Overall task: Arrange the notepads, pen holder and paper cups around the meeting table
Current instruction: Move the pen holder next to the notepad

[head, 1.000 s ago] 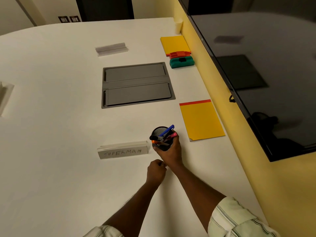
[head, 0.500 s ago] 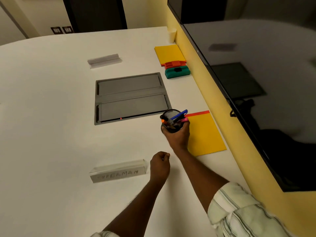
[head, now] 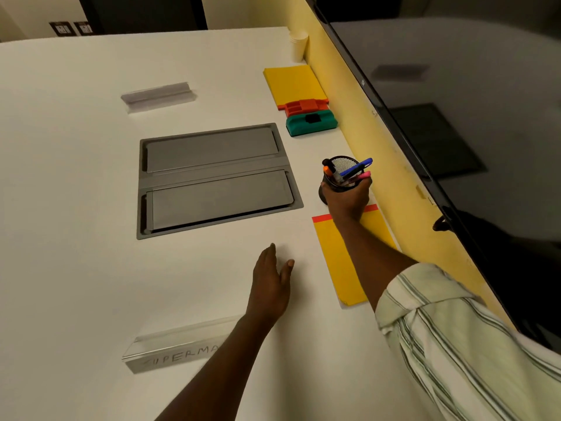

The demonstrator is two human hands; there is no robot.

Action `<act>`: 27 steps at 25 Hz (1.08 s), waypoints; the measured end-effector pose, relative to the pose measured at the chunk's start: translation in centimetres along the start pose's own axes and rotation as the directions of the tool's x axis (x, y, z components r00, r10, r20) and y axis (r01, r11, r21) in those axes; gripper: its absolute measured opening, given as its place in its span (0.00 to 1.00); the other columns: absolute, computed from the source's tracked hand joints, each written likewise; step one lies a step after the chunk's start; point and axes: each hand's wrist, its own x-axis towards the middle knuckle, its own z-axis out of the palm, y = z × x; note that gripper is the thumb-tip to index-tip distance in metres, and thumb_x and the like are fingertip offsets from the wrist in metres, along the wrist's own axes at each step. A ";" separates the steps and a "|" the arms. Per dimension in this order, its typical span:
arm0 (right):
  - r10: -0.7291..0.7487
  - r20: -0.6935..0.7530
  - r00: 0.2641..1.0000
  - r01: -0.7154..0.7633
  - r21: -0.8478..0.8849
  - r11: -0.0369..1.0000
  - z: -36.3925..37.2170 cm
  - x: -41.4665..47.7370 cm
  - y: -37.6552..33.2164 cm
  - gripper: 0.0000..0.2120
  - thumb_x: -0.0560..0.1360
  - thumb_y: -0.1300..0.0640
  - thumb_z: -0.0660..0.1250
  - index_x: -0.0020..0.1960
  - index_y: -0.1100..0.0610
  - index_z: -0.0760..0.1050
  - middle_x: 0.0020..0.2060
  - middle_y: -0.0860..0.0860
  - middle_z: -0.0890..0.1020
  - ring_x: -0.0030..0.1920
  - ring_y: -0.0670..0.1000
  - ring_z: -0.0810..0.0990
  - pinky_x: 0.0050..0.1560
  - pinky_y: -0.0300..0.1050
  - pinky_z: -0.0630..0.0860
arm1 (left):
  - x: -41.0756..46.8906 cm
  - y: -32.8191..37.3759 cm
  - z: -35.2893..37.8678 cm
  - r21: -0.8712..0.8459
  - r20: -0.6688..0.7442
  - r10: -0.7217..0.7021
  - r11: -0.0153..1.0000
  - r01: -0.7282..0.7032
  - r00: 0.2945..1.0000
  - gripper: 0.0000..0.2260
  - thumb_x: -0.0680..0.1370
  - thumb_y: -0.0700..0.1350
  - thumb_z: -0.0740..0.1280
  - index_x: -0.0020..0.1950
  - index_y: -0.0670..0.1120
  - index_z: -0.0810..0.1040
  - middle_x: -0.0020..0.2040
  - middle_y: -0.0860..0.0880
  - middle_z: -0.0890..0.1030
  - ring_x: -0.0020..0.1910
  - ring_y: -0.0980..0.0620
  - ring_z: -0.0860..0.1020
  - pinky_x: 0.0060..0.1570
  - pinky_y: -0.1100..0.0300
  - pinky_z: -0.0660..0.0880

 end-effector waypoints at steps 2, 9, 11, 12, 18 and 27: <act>0.010 0.008 1.000 -0.010 -0.011 1.000 0.1 0.7 0.5 0.37 0.62 0.56 0.81 0.64 0.64 0.66 0.60 0.58 0.78 0.58 0.54 0.79 0.47 0.26 0.72 | 0.6 -0.2 0.1 0.012 0.019 -0.007 1.000 0.007 1.000 0.27 0.81 0.54 0.55 0.77 0.45 0.53 0.77 0.48 0.57 0.77 0.50 0.55 0.75 0.56 0.53; 0.023 -0.013 1.000 -0.023 -0.019 1.000 0.6 2.0 0.6 0.37 0.63 0.57 0.81 0.65 0.65 0.65 0.60 0.58 0.78 0.58 0.54 0.79 0.48 0.27 0.72 | 1.6 -0.2 0.4 -0.011 -0.023 -0.027 1.000 0.027 0.999 0.25 0.82 0.52 0.55 0.76 0.43 0.57 0.77 0.47 0.59 0.76 0.50 0.57 0.74 0.58 0.54; 0.024 -0.015 1.000 -0.024 -0.017 1.000 0.7 2.4 0.6 0.38 0.63 0.57 0.80 0.65 0.65 0.65 0.61 0.58 0.78 0.58 0.54 0.79 0.49 0.30 0.74 | 1.7 -0.5 0.4 -0.018 -0.040 -0.031 0.999 0.030 0.999 0.25 0.82 0.52 0.55 0.76 0.43 0.58 0.76 0.46 0.60 0.76 0.50 0.57 0.74 0.58 0.55; 0.030 -0.025 0.999 -0.031 -0.016 0.999 0.8 2.5 0.7 0.38 0.63 0.56 0.80 0.65 0.65 0.65 0.61 0.58 0.78 0.59 0.54 0.79 0.49 0.30 0.73 | 1.7 -0.7 0.4 -0.022 -0.045 -0.039 0.999 0.038 0.998 0.25 0.82 0.52 0.55 0.76 0.42 0.58 0.76 0.46 0.60 0.76 0.50 0.58 0.74 0.58 0.55; 0.065 -0.001 0.998 -0.065 -0.050 0.997 0.8 3.1 1.4 0.40 0.62 0.57 0.81 0.66 0.65 0.64 0.61 0.58 0.77 0.59 0.56 0.80 0.51 0.36 0.76 | 1.3 -1.0 0.3 -0.025 -0.049 -0.064 0.998 0.063 0.997 0.25 0.82 0.52 0.55 0.75 0.42 0.59 0.76 0.46 0.61 0.76 0.50 0.58 0.74 0.58 0.54; 0.003 -0.023 1.000 -0.011 -0.339 0.941 -2.2 -5.1 0.9 0.32 0.73 0.55 0.72 0.71 0.65 0.62 0.67 0.61 0.67 0.64 0.57 0.71 0.58 0.43 0.74 | -1.2 -0.1 -0.9 -0.010 -0.078 -0.005 1.000 0.005 0.997 0.23 0.82 0.50 0.55 0.75 0.42 0.59 0.76 0.45 0.61 0.75 0.47 0.61 0.74 0.51 0.59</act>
